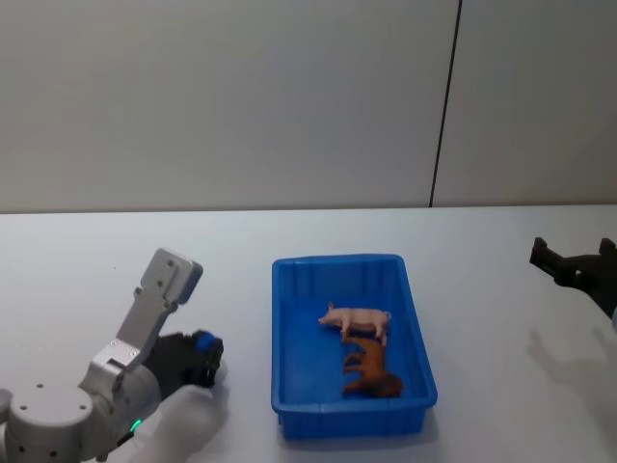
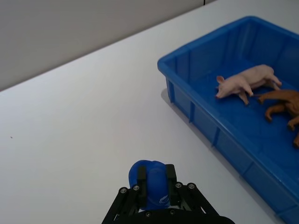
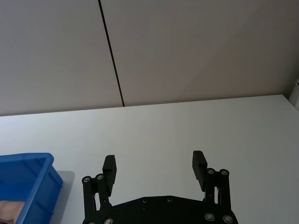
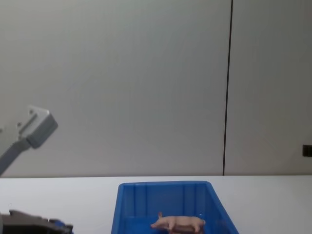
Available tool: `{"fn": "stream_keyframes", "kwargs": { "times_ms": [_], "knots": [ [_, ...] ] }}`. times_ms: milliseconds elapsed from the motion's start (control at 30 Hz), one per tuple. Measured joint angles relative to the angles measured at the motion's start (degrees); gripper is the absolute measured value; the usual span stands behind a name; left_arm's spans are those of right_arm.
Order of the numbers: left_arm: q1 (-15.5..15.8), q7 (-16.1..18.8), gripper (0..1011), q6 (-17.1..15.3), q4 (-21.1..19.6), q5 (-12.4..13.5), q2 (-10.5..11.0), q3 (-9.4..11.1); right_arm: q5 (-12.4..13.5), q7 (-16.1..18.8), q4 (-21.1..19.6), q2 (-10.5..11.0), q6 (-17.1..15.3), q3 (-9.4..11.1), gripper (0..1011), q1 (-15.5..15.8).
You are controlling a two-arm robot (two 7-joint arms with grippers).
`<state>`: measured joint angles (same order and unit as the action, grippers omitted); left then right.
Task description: Pick up the two dolls from the table and place them into the box.
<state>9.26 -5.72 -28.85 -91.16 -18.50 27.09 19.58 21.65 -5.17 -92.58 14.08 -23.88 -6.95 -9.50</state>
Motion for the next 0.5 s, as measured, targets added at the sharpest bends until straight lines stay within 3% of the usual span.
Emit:
{"fn": "stream_keyframes", "kwargs": {
  "times_ms": [500],
  "knots": [
    [1.65,0.30,178,8.23,-2.22,-0.49,-0.35,-1.52,0.00,0.00,0.00,0.00,0.00,0.00,1001,0.00]
  ]
}}
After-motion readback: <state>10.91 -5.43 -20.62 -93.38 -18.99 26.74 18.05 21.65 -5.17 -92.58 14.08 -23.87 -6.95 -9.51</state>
